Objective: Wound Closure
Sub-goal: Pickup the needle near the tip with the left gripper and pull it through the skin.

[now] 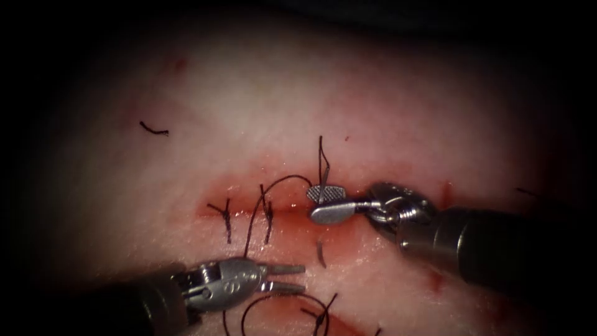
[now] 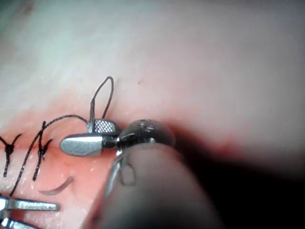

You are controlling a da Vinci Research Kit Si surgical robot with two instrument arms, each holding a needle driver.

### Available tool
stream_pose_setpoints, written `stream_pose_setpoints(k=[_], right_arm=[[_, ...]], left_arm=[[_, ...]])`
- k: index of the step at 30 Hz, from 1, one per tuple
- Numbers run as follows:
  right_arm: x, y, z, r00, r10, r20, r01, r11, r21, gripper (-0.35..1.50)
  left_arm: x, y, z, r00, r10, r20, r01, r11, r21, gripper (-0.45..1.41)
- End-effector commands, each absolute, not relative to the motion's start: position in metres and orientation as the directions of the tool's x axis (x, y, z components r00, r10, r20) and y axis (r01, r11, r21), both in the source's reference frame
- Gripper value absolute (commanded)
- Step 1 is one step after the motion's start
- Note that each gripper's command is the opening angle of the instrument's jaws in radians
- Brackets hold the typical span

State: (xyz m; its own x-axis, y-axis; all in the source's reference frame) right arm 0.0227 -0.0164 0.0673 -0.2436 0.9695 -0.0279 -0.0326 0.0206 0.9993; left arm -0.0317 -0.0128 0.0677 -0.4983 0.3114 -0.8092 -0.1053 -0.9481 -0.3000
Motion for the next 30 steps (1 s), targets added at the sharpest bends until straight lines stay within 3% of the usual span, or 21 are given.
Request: stream_pose_setpoints(k=[1,12,30], right_arm=[[0.0222,-0.0146,0.0687,-0.247,0.969,-0.029,-0.036,0.021,0.999,1.23],[0.017,-0.0113,0.072,-0.212,0.975,-0.064,-0.074,0.049,0.996,1.23],[0.0177,-0.0126,0.0716,-0.206,0.97,-0.127,-0.087,0.111,0.99,1.01]], left_arm=[[-0.0324,-0.0123,0.068,-0.487,0.287,-0.825,-0.1,-0.957,-0.274,0.15],[-0.0346,-0.0093,0.0675,-0.456,0.236,-0.858,-0.12,-0.972,-0.203,0.3],[-0.0317,-0.0088,0.0678,-0.498,0.286,-0.818,-0.144,-0.958,-0.247,0.25]])
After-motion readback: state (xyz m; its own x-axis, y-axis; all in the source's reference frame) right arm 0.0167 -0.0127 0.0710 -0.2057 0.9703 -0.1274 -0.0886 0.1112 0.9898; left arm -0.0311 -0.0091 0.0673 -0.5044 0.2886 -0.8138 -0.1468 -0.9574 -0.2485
